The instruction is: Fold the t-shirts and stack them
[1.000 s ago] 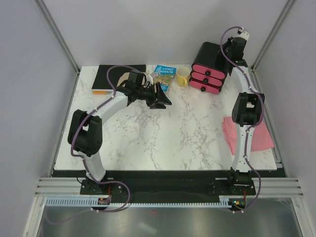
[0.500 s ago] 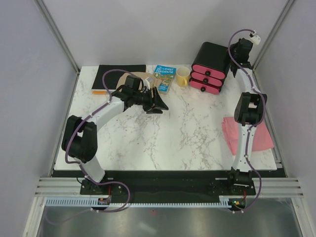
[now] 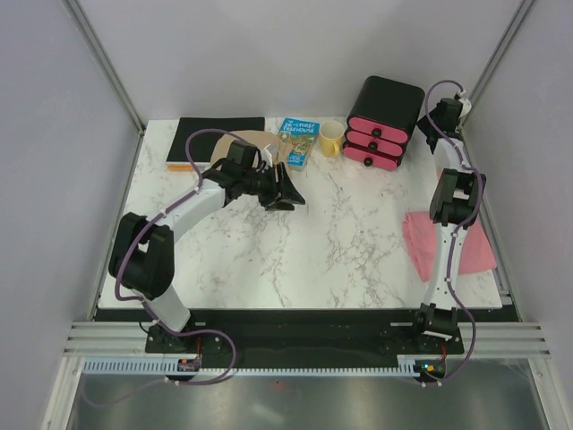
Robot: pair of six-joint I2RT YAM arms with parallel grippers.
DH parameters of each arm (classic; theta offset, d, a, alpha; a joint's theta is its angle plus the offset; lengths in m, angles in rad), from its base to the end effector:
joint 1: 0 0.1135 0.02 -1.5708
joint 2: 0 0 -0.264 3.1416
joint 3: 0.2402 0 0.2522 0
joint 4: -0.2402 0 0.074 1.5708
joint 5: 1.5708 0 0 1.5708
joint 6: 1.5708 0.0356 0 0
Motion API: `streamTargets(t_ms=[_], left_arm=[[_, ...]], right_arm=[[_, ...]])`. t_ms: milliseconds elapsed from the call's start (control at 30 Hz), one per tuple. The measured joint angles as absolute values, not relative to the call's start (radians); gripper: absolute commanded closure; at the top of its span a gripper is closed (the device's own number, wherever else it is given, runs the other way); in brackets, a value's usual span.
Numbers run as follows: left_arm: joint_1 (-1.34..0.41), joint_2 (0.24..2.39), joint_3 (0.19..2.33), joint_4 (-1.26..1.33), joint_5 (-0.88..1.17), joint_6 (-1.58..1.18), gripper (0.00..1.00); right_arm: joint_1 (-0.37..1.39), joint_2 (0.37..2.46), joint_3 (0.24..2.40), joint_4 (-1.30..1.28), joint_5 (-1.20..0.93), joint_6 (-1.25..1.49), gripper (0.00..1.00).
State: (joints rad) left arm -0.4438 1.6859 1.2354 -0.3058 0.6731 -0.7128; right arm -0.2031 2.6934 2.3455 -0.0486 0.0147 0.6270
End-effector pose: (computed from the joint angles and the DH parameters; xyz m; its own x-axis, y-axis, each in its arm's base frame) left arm 0.3256 -0.1794 0.2532 -0.9562 -0.1115 -0.2705 0.1585 0.5796 -0.7993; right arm 0.5971 -0.1235 0.1585 -0.1802 0.6361 -0.7503 0.3960 0.7451 0.5366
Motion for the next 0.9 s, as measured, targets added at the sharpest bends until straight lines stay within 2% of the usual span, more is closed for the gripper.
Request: streamTargets(t_ms=[533, 900], left_arm=[[-0.468, 1.679, 1.212, -0.305, 0.651, -0.713, 0.44], [-0.483, 1.674, 1.195, -0.308, 0.629, -0.713, 0.44]], right_arm=[[-0.207, 2.7, 2.26, 0.1, -0.048, 0.776, 1.0], [-0.208, 2.799, 2.238, 0.277, -0.115, 0.973, 1.0]])
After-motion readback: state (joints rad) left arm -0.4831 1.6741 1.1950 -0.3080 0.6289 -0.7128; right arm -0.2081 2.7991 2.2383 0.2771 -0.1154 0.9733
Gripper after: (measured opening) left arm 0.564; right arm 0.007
